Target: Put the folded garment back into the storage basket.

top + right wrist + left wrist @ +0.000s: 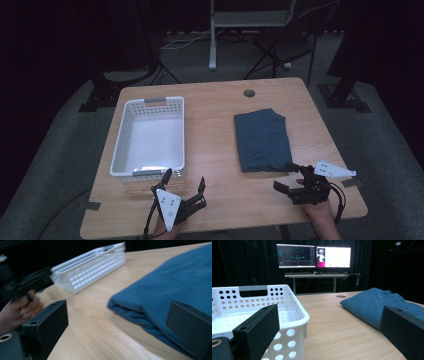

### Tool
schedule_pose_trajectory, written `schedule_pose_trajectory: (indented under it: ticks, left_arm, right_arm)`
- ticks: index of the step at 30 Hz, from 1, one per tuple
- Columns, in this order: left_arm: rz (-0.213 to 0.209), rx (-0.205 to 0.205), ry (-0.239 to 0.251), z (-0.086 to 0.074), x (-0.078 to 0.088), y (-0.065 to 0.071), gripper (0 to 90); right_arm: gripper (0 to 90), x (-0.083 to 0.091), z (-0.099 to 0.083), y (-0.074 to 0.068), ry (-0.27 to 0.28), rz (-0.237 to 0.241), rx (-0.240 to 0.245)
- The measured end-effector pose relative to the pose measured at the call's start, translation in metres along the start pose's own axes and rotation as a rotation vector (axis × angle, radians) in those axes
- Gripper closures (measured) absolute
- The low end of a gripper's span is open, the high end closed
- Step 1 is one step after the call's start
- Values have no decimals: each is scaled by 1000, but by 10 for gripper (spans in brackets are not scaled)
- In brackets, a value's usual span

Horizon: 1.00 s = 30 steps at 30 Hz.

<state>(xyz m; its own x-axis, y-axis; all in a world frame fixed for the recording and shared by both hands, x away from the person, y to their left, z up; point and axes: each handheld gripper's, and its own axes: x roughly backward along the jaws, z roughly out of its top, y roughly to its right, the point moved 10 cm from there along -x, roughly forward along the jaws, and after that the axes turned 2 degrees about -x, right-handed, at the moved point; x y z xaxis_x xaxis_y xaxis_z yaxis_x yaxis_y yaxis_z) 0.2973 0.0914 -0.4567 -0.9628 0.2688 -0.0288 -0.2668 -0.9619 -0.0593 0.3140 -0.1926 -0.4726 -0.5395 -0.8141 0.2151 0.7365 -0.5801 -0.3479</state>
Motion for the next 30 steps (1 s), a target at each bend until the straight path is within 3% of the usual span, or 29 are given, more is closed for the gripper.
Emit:
schedule_pose_trajectory:
  ticks: [3, 6, 8, 20, 30]
  left_arm:
    - [0, 0, 0, 0, 0, 0, 42]
    - [0, 0, 0, 0, 0, 0, 42]
    - [0, 1, 1, 0, 0, 0, 42]
    - [0, 1, 0, 0, 0, 0, 42]
    - [0, 0, 0, 0, 0, 0, 42]
  right_arm:
    - [40, 2, -3, 3, -7, -28, -19]
    - [2, -2, -9, 3, -83, -113, 43]
    - [4, -7, -12, 2, -126, -132, 67]
    - [21, -13, -13, -8, -158, -73, 62]
    - [32, -6, 3, -13, -125, -70, 75]
